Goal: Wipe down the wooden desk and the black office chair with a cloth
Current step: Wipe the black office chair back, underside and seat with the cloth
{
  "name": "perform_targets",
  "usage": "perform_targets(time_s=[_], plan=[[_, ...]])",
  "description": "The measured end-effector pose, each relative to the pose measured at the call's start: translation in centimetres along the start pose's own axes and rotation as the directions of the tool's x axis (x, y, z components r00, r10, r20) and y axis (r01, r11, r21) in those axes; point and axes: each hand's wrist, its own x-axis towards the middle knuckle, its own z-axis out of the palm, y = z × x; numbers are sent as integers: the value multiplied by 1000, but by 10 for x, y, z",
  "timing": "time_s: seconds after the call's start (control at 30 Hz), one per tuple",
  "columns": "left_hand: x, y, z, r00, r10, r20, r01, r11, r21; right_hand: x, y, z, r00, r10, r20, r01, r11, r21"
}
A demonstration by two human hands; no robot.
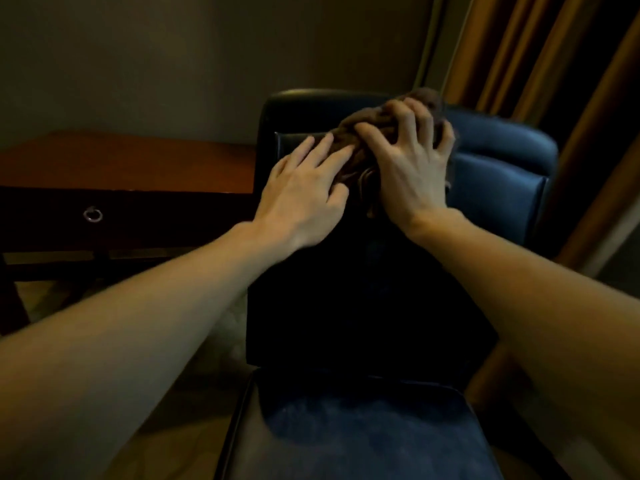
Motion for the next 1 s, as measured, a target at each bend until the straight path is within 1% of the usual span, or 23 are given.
perform_targets(time_s=[0.03,0.1,0.13,0.17,0.27,0.37,0.47,0.57,0.67,0.8,0.87,0.93,1.0], plan=[[14,3,0,996,-35,88,34,999,13,3,8,6,999,22,44,-22,1000,-6],[28,8,14,971,-63,232,49,997,65,-12,17,24,983,85,165,-91,995,35],[29,8,27,961,-65,269,42,995,91,-27,17,35,974,118,196,-133,989,65],[27,7,41,959,-60,276,30,993,111,-44,14,44,971,151,185,-170,981,91],[-5,-4,84,981,-2,194,-33,984,173,-98,-8,64,969,227,97,-239,962,129],[-59,-15,125,991,39,128,-73,961,268,-150,-30,80,968,235,93,-245,963,117],[-100,-25,156,991,44,123,-82,942,326,-192,-49,92,970,226,94,-236,963,127],[-121,-30,172,995,31,96,-60,948,313,-213,-68,94,953,266,145,-291,937,191],[-145,-38,184,993,25,115,-56,957,283,-239,-88,97,921,324,217,-372,897,239],[-173,-62,187,987,76,139,-102,975,195,-266,-105,99,909,300,290,-379,886,269],[-186,-74,183,984,86,154,-114,977,183,-277,-113,95,894,251,372,-360,896,261],[-203,-87,177,976,46,212,-91,973,211,-292,-128,91,850,133,510,-305,913,271],[-221,-98,172,950,-46,309,-29,972,234,-305,-144,92,798,37,602,-275,910,309]])
